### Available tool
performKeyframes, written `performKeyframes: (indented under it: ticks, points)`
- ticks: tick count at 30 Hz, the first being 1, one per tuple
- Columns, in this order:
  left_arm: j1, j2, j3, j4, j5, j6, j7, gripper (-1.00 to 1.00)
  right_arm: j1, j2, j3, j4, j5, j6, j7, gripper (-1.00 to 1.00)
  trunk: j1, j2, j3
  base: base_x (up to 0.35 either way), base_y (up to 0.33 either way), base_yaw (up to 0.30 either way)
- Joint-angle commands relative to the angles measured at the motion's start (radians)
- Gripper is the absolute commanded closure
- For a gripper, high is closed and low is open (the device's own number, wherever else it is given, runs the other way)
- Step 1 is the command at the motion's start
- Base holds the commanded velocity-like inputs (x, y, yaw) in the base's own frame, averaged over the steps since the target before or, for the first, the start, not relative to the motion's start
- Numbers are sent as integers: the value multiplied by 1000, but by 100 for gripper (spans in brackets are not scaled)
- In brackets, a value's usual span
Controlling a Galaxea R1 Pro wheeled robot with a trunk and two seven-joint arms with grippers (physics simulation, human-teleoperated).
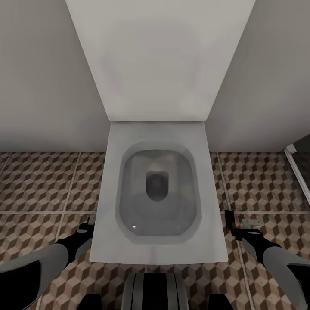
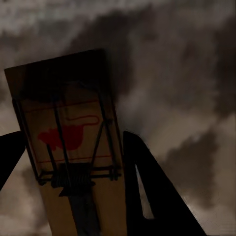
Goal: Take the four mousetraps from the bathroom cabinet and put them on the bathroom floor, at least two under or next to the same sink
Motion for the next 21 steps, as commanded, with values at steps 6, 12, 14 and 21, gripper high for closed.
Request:
performKeyframes:
  ticks: [6, 12, 14, 21]
  points:
    - [16, 0, -8, -3, 14, 16, 6, -100, 0, 0, 0, -1, 1, 5, -3, -100, -2, 1, 15, 0, 0, 0]
    - [16, 0, -8, -3, 204, 56, 6, -100, 0, -1, 0, -1, 1, 5, -4, -100, -4, 2, 38, 0, 0, 0]
    - [16, 0, -8, -3, 204, 56, 6, -100, 0, -1, 0, -1, 1, 4, -4, -100, -5, 3, 46, 0, 0, 0]
    - [16, 0, -8, -3, 204, 57, 6, -100, 0, -1, -1, -2, 1, 4, -4, -100, -8, 4, 73, 0, 0, 0]
